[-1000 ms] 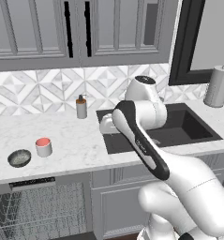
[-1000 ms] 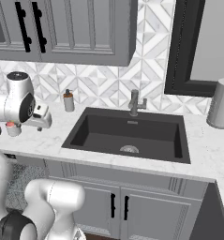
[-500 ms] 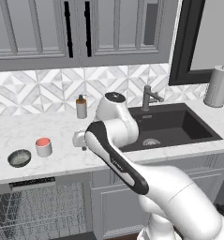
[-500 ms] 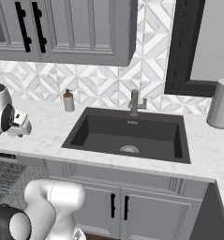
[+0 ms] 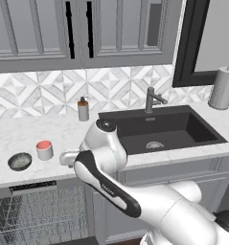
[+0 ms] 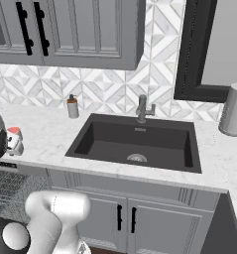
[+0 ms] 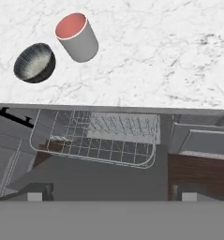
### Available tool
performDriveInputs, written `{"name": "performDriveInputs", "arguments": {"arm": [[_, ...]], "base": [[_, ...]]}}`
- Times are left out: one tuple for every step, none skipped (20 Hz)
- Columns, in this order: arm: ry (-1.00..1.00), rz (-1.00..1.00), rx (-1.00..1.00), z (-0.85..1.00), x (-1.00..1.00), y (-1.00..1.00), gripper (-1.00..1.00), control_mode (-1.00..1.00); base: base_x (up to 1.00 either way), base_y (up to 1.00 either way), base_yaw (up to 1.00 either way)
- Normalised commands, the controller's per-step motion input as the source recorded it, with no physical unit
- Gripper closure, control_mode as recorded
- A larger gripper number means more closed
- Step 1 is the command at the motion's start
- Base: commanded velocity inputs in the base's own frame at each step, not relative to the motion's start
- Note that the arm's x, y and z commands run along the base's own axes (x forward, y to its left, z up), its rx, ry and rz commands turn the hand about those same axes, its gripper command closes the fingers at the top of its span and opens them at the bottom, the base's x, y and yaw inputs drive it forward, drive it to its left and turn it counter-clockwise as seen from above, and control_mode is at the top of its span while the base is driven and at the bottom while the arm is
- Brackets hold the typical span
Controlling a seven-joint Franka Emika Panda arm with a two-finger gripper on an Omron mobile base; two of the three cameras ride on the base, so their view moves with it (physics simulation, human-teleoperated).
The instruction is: Pick up the cup and bowl from the counter, place them in the dishwasher, and close the dishwasher door.
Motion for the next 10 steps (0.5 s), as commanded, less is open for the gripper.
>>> {"name": "performDriveInputs", "arguments": {"arm": [[0.00,0.00,0.00,-0.37,0.11,0.79,-1.00,-1.00],[0.00,0.00,0.00,-0.31,0.04,0.79,-1.00,-1.00],[0.00,0.00,0.00,-0.28,0.12,0.81,-1.00,-1.00],[0.00,0.00,0.00,-0.19,0.11,0.79,-1.00,-1.00],[0.00,0.00,0.00,-0.13,0.13,0.74,-1.00,-1.00],[0.00,0.00,0.00,-0.10,0.13,0.73,-1.00,-1.00],[0.00,0.00,0.00,-0.04,0.13,0.70,-1.00,-1.00],[0.00,0.00,0.00,0.00,0.16,0.70,-1.00,-1.00],[0.00,0.00,0.00,-0.01,0.11,0.72,-1.00,-1.00],[0.00,0.00,0.00,0.00,0.17,0.71,-1.00,-1.00]], "base": [[0.00,0.00,0.00],[0.00,0.00,0.00],[0.00,0.00,0.00],[0.00,0.00,0.00],[0.00,0.00,0.00],[0.00,0.00,0.00],[0.00,0.00,0.00],[0.00,0.00,0.00],[0.00,0.00,0.00],[0.00,0.00,0.00]]}}
